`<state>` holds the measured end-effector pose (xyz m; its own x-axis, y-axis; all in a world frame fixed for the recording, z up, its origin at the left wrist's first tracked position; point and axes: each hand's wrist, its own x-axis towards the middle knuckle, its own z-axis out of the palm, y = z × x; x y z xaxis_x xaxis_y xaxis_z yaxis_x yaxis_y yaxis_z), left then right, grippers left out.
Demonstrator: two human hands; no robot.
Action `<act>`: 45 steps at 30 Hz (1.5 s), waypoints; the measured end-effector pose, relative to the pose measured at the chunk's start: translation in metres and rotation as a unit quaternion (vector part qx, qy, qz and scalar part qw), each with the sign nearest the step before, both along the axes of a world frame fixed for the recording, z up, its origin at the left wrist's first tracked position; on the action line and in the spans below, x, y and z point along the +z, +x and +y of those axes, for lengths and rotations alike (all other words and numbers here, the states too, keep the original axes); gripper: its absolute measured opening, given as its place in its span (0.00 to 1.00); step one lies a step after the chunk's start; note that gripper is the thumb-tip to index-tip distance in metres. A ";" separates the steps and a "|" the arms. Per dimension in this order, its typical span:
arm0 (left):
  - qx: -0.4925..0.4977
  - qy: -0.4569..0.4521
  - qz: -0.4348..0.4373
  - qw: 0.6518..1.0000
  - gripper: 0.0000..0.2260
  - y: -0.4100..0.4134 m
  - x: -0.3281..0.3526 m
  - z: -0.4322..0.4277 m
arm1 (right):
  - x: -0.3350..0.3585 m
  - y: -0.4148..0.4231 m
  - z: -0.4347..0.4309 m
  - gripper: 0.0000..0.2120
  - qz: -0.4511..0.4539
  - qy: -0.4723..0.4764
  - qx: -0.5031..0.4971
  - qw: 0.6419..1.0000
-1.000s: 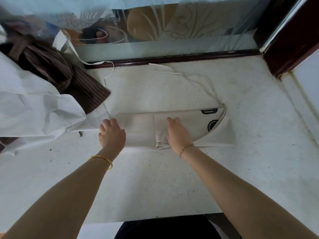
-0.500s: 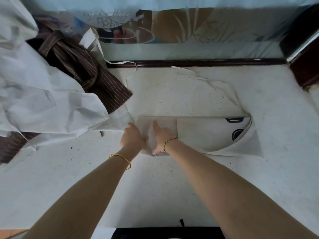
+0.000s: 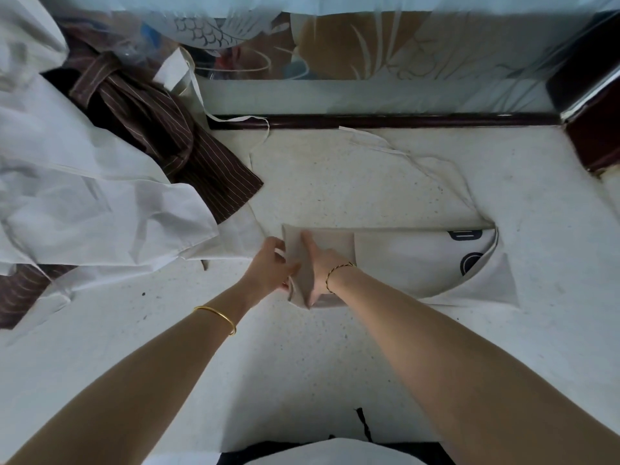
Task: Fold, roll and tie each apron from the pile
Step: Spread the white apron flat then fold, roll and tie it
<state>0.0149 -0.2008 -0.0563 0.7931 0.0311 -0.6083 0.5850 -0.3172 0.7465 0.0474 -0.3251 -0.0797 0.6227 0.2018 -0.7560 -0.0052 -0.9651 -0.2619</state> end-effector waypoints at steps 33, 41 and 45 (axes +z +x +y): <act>-0.533 0.333 -0.228 0.743 0.28 0.036 -0.004 -0.071 | 0.003 -0.079 -0.137 0.18 -0.276 -0.026 0.029 0.960; -0.621 0.250 -0.256 0.698 0.17 -0.002 -0.012 -0.152 | 0.005 -0.136 -0.228 0.22 -0.314 -0.023 -0.138 0.939; -0.625 0.318 -0.334 0.630 0.11 -0.007 -0.022 -0.164 | 0.004 -0.153 -0.232 0.14 -0.332 -0.014 -0.161 0.929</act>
